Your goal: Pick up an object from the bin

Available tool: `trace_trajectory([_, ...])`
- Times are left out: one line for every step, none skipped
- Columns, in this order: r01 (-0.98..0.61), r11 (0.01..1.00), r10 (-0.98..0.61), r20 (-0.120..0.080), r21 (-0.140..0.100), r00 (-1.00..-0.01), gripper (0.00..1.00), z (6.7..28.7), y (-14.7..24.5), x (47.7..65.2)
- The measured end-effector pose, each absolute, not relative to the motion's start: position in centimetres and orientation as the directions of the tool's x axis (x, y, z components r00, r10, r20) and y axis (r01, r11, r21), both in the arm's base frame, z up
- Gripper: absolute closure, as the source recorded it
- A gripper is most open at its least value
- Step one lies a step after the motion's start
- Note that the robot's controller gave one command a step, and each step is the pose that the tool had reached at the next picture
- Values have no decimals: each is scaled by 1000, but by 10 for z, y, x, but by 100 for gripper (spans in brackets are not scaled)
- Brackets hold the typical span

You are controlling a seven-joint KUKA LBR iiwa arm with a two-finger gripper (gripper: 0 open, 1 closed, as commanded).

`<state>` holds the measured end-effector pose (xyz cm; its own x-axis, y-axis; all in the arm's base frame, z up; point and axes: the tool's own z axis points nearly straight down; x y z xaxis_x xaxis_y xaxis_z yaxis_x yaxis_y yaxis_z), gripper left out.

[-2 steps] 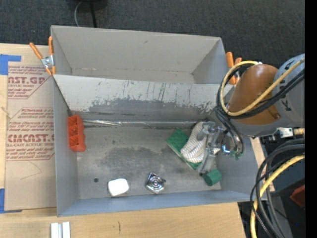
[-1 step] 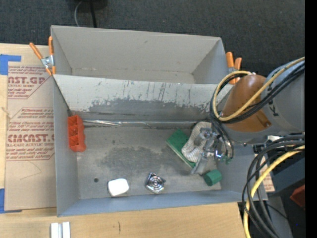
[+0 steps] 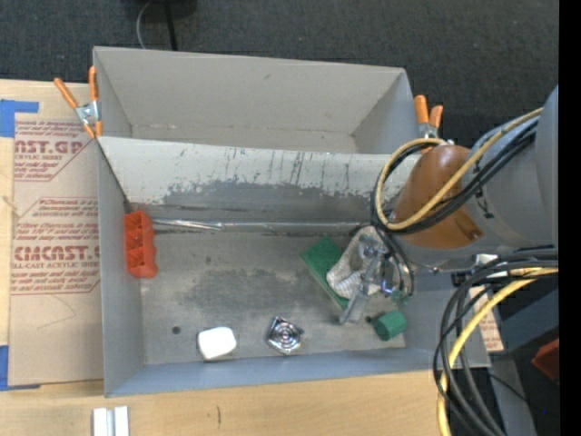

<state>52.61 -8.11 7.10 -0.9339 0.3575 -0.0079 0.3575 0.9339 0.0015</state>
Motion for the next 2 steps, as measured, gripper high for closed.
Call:
trace_trajectory([581,814,581,-7,6,-814,100,71,-58,554])
trace_trajectory([581,814,581,-7,6,-814,100,71,-58,554])
